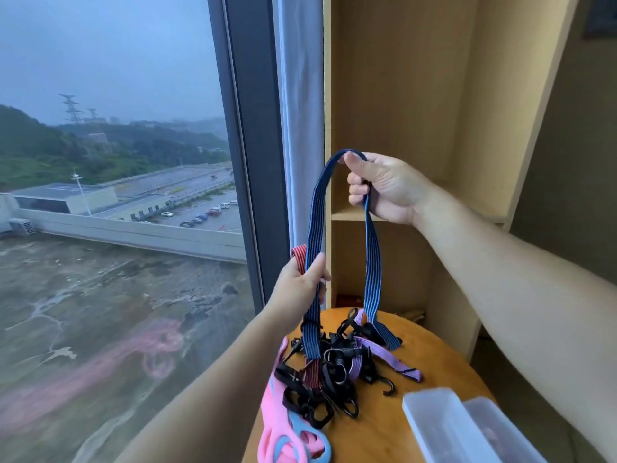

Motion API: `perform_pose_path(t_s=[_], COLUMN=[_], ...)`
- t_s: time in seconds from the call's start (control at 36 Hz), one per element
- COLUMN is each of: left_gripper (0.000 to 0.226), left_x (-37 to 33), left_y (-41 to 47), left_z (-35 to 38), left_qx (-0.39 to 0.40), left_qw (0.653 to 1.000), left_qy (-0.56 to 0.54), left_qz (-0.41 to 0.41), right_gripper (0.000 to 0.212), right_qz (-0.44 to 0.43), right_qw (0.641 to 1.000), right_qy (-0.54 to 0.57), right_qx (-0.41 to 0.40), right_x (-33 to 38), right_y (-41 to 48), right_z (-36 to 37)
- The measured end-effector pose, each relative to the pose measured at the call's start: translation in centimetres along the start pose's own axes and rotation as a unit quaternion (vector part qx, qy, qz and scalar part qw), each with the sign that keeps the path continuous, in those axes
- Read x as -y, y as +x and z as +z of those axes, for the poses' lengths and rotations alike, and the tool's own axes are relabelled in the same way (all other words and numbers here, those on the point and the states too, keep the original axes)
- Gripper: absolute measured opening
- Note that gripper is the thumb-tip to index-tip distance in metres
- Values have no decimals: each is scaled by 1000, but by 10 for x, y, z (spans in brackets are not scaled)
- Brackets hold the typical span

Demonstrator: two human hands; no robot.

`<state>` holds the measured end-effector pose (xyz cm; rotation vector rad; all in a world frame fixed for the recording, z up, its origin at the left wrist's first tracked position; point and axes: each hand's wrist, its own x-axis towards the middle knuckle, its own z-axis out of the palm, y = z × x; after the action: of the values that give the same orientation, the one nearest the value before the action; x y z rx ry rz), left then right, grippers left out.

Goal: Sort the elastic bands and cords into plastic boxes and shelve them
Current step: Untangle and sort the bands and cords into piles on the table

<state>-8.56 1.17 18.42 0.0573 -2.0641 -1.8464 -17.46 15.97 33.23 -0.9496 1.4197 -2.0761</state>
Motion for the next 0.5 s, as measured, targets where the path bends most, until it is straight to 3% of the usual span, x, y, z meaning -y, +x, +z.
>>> perform_pose_path(t_s=[0.11,0.19,0.28,0.39,0.5], left_gripper=[35,20,32,21,19], left_x=[-4,-6,-6,-5,-4], left_y=[-5,-7,-8,-7,-5], left_z=[15,23,27,25,17], left_qx=[67,106,132,101,45], left_qw=[997,993,991,995,999], left_qy=[9,-1,-33,5,-7], left_qz=[35,43,11,1,1], right_gripper=[25,25,26,31,29], right_qz=[-19,-24,-24,-12,60], right_qw=[992,987,983,975,980], right_qy=[18,24,20,-39,-120], right_qx=[-121,-158,-183,-217,-148], right_x=[-4,-9,-15,-23,-34], right_y=[10,14,16,15,0], right_z=[22,28,28,19,0])
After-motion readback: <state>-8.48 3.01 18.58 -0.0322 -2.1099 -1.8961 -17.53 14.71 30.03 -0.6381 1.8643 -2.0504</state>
